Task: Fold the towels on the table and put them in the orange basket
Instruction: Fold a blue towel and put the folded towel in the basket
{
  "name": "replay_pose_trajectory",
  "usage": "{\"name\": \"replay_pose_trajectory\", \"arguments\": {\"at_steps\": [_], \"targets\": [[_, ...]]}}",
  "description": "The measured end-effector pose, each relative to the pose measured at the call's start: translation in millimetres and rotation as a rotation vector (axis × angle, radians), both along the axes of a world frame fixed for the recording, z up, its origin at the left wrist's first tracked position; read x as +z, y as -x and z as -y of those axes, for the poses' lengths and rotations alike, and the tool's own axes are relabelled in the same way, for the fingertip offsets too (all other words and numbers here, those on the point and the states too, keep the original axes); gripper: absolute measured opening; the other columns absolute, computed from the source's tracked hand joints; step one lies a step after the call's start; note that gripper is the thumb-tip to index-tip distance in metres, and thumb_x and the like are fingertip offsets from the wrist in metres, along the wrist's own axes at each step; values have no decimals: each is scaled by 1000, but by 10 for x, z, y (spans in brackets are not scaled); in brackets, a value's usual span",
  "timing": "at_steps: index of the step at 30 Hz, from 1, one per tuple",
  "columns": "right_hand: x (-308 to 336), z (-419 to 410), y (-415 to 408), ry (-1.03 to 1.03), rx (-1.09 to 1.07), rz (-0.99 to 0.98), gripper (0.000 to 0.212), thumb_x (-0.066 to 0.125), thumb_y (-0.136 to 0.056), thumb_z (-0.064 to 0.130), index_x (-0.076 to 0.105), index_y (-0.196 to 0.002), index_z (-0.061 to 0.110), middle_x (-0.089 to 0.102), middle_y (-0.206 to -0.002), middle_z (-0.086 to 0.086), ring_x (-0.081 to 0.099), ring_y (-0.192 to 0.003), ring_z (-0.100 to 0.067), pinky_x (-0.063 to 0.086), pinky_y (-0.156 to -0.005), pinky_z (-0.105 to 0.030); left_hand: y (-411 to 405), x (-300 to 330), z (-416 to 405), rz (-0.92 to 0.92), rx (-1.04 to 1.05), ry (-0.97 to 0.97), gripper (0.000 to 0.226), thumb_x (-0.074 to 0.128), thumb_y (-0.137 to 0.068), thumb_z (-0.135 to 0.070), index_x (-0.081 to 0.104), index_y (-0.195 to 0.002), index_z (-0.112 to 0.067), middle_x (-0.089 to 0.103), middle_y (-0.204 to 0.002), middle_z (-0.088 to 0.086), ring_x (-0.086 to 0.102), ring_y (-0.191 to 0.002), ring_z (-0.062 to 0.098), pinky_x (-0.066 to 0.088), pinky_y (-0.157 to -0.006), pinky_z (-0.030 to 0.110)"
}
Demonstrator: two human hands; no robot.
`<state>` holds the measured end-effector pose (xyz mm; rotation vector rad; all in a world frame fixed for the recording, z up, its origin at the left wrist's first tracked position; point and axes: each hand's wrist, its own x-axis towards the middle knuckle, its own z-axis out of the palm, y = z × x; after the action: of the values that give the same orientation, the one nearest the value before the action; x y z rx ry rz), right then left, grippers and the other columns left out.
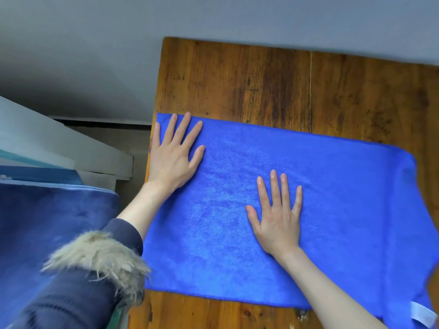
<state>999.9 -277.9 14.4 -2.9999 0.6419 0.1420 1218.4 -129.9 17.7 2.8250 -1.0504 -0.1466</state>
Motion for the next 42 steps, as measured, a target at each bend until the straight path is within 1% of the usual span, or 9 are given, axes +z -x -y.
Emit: {"name": "replay_pose_trajectory", "arguments": {"at_steps": [6, 11, 18, 23, 26, 30, 33, 37, 42], "targets": [[18, -12, -134, -41, 20, 27, 65, 32, -90, 52, 30, -144, 17, 23, -154, -12, 14, -143, -28, 7, -111, -59, -14, 46, -35, -24, 69, -44, 58, 17, -94, -48, 24, -147, -26, 14, -157, 2, 8, -145, 26, -4, -113, 54], [165, 136, 32, -165, 39, 128, 58, 35, -92, 46, 36, -141, 16, 29, -152, -8, 17, -142, -21, 5, -112, -54, 393, 99, 167, -72, 75, 9, 57, 17, -94, -42, 25, -147, -22, 13, -157, 5, 5, -145, 29, -4, -109, 61], [278, 871, 898, -113, -159, 154, 52, 37, -91, 34, 40, -139, 13, 33, -150, -10, 20, -141, -22, 11, -112, -57, 1424, 102, 876, -129, -145, 39, 54, 25, -94, -38, 29, -145, -20, 20, -155, 8, 14, -143, 33, 4, -110, 61], [297, 1315, 1537, -63, -315, 98, 55, 36, -89, 38, 40, -139, 15, 30, -151, -10, 19, -141, -23, 11, -111, -60, 2067, 95, 1409, -85, -271, 31, 52, 31, -94, -35, 33, -143, -22, 28, -153, 9, 22, -141, 33, 6, -109, 59], [294, 1516, 1705, -95, -431, 166, 55, 36, -90, 40, 44, -137, 13, 35, -149, -11, 28, -138, -26, 16, -109, -58, 2339, 106, 1720, -78, -302, 44, 52, 32, -93, -34, 32, -144, -23, 28, -153, 8, 22, -141, 33, 6, -109, 58], [357, 1871, 1764, -139, -720, 281, 52, 43, -90, 40, 48, -131, 8, 49, -135, -12, 47, -118, -35, 37, -91, -51, 2552, 87, 2086, -70, -266, 24, 53, 35, -92, -36, 34, -143, -23, 27, -153, 9, 21, -141, 33, 11, -109, 61], [345, 2115, 1832, -204, -755, 224, 42, 59, -88, 29, 54, -124, 8, 52, -124, -12, 47, -112, -34, 37, -85, -46, 2633, 59, 2215, -58, -209, -21, 54, 35, -92, -41, 34, -143, -24, 27, -153, 8, 21, -142, 32, 9, -109, 63], [410, 2424, 1867, -319, -714, 298, 14, 56, -89, 14, 62, -99, 5, 58, -107, -11, 55, -98, -32, 40, -79, -39, 2653, 55, 2232, -28, -192, -85, 56, 30, -92, -45, 32, -144, -25, 25, -154, 7, 20, -142, 31, 8, -109, 63], [621, 2876, 1845, -309, -784, 506, 16, 51, -89, 8, 59, -102, 2, 58, -108, -14, 53, -94, -27, 31, -72, -27, 2665, 81, 2249, -32, -175, -115, 56, 28, -92, -46, 31, -145, -25, 25, -154, 7, 20, -142, 30, 8, -110, 62]]}}
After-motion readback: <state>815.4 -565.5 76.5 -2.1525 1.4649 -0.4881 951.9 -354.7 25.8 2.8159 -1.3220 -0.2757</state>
